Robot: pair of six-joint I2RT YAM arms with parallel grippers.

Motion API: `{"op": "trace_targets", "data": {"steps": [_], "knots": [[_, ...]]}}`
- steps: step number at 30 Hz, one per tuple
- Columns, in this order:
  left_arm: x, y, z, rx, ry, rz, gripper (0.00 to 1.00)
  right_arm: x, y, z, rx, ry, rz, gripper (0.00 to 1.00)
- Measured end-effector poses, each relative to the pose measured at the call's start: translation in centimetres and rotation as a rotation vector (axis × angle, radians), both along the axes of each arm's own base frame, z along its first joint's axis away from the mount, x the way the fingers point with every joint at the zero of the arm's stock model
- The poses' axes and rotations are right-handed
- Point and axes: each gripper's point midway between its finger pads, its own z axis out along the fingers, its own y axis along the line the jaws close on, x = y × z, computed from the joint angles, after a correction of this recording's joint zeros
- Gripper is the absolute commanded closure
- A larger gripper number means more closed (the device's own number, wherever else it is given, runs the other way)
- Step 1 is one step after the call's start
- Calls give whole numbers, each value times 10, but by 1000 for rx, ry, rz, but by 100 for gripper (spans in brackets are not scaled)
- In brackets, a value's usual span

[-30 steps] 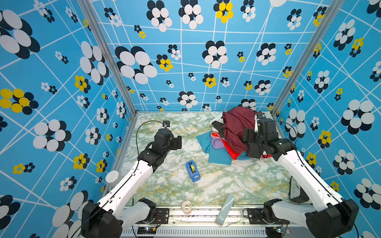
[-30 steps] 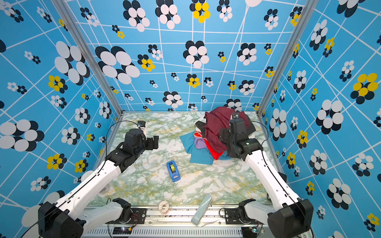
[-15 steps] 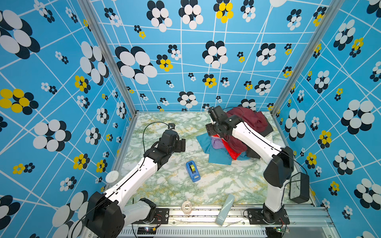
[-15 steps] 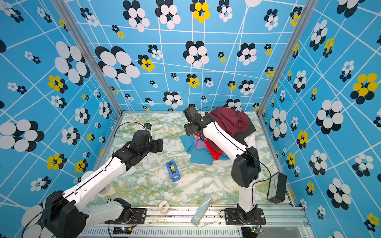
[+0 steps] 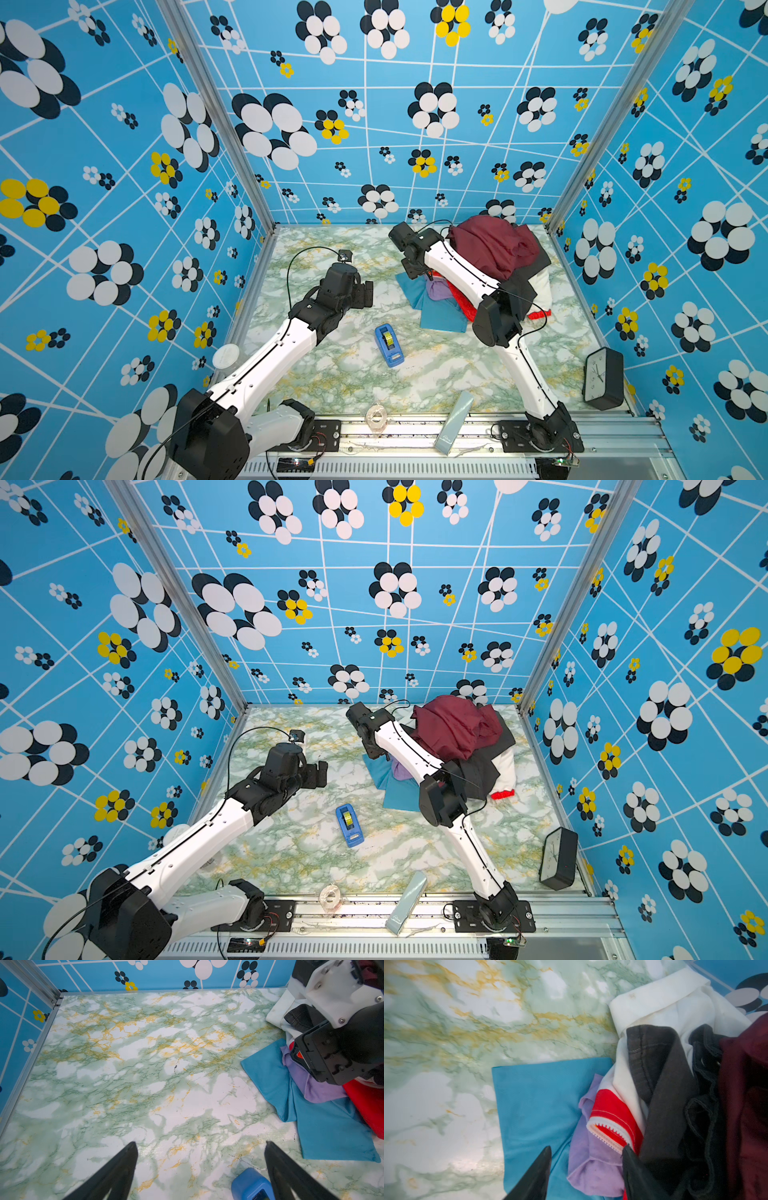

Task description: Pick out a specific cloth from the pile

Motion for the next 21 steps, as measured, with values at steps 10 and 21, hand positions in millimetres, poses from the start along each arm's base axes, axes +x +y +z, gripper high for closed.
{"op": "trace_targets", "data": {"steps": [10, 21], "knots": [[-3, 2, -5, 7, 9, 3, 3, 1, -17, -4, -81, -2, -27, 38], [-3, 3, -6, 11, 12, 6, 3, 5, -25, -22, -103, 30, -36, 45]]}}
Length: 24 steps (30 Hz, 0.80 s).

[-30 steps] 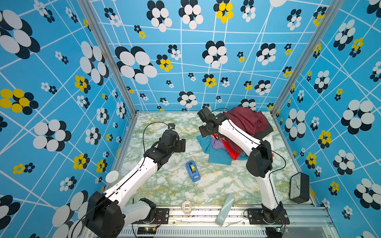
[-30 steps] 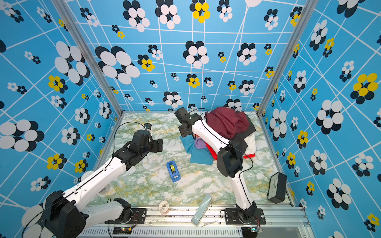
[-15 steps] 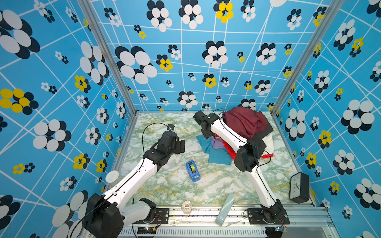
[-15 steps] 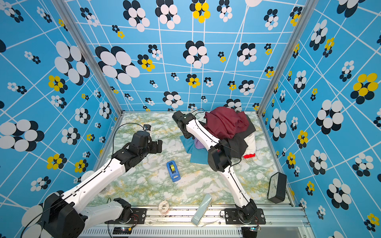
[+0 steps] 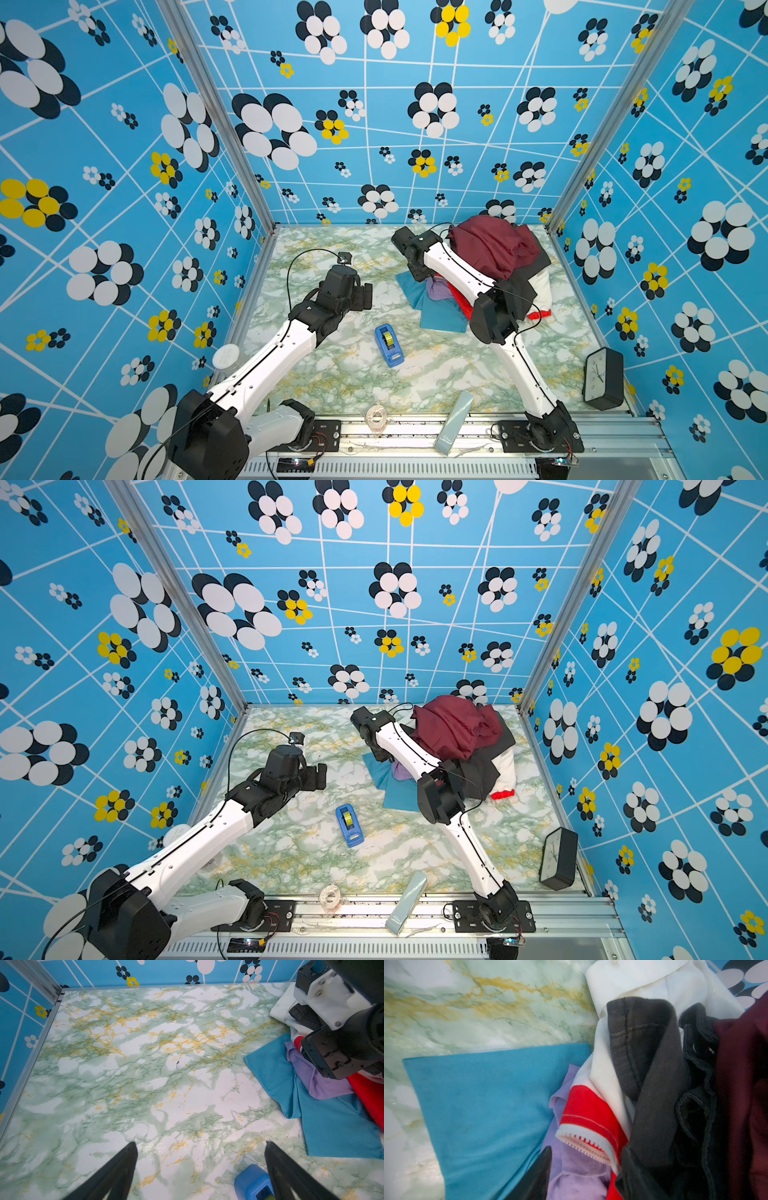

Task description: Pick out a specific cloth from the pile

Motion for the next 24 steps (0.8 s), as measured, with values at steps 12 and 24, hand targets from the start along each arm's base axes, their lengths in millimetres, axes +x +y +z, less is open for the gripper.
{"op": "trace_targets", "data": {"steps": [12, 24], "knots": [[0, 1, 0, 4, -2, 6, 3, 4, -3, -29, 1, 44, -9, 43], [1, 1, -1, 6, 1, 6, 3, 19, 2, -19, 38, -12, -11, 44]]}}
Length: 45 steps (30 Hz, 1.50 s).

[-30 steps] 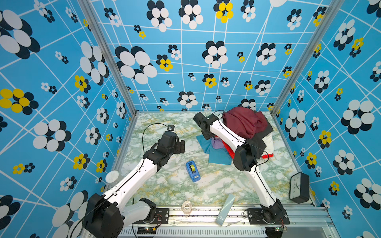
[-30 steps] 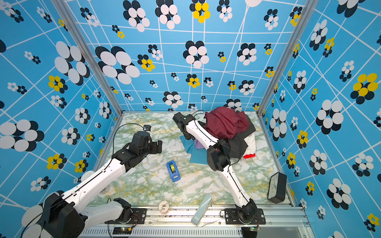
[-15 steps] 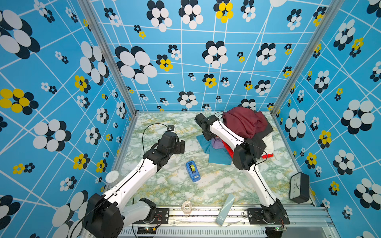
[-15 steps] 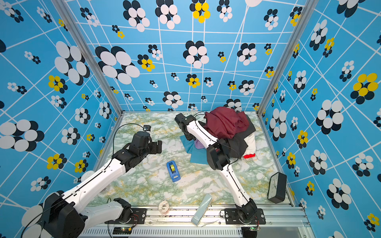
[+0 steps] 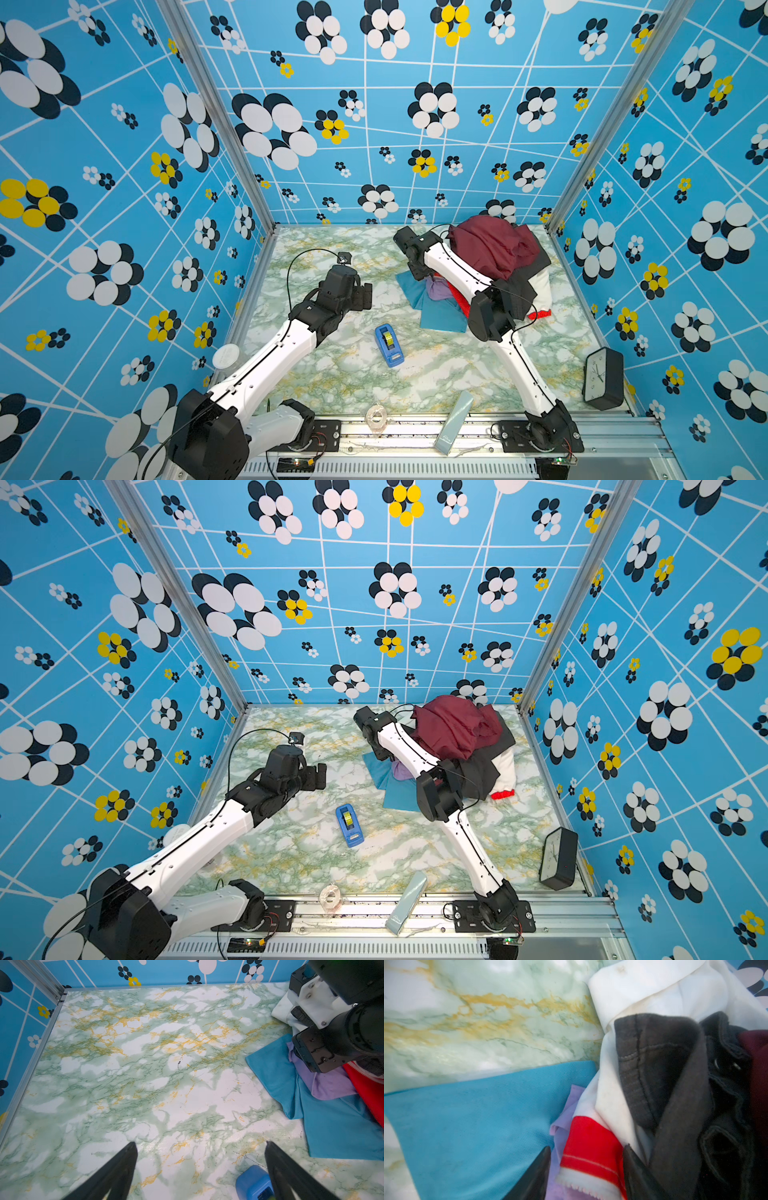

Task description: Pick out a specific cloth from the pile

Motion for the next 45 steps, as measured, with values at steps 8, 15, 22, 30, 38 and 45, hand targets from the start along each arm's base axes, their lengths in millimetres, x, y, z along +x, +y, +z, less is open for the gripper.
{"op": "trace_targets", "data": {"steps": [8, 15, 22, 30, 38, 45], "knots": [[1, 1, -1, 5, 1, 5, 3, 3, 2, 0, 1, -8, 5, 65], [0, 1, -8, 17, 23, 5, 3, 4, -1, -8, -7, 2, -1, 75], [0, 1, -8, 18, 26, 5, 3, 6, -11, -8, -30, -2, -25, 100], [-2, 2, -3, 4, 16, 12, 3, -3, -18, 31, -61, -66, -18, 100], [-4, 7, 5, 6, -8, 28, 4, -14, -23, 117, -10, -216, -9, 100], [-6, 9, 14, -10, -31, 34, 4, -17, -23, 131, -25, -242, 8, 100]]}}
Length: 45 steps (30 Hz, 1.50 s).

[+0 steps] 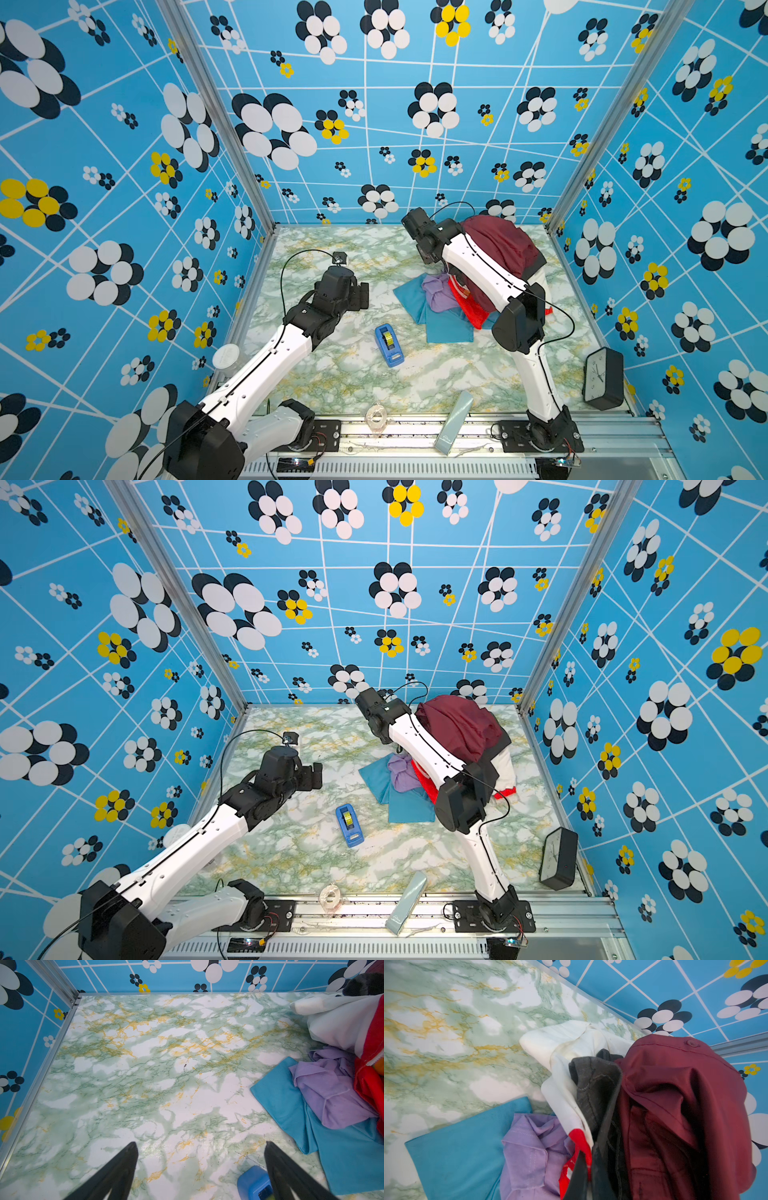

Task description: Pick out a specific cloth from the pile

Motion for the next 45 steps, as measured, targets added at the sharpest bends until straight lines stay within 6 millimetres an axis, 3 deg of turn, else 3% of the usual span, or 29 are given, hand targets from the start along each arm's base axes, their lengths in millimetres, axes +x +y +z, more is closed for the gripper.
{"op": "trace_targets", "data": {"steps": [6, 13, 17, 28, 37, 40, 45], "knots": [[0, 0, 0, -3, 1, 2, 4, -3, 1, 18, 9, -33, 22, 100], [0, 0, 0, -6, 1, 4, 5, -13, 12, 76, 66, -150, 83, 100], [0, 0, 0, -7, 1, 5, 4, -19, 20, 97, 98, -193, 116, 100], [-2, 1, -6, -4, 13, 7, 4, -20, 44, 111, 172, -221, 208, 100], [-2, 1, -8, -20, 14, 18, 5, -17, 49, 153, 215, -315, 245, 100], [7, -10, -3, -80, -33, -2, 3, -19, 52, 154, 235, -305, 265, 100], [37, -48, -1, -262, -143, -76, 1, -29, 63, 140, 288, -224, 313, 100]]}}
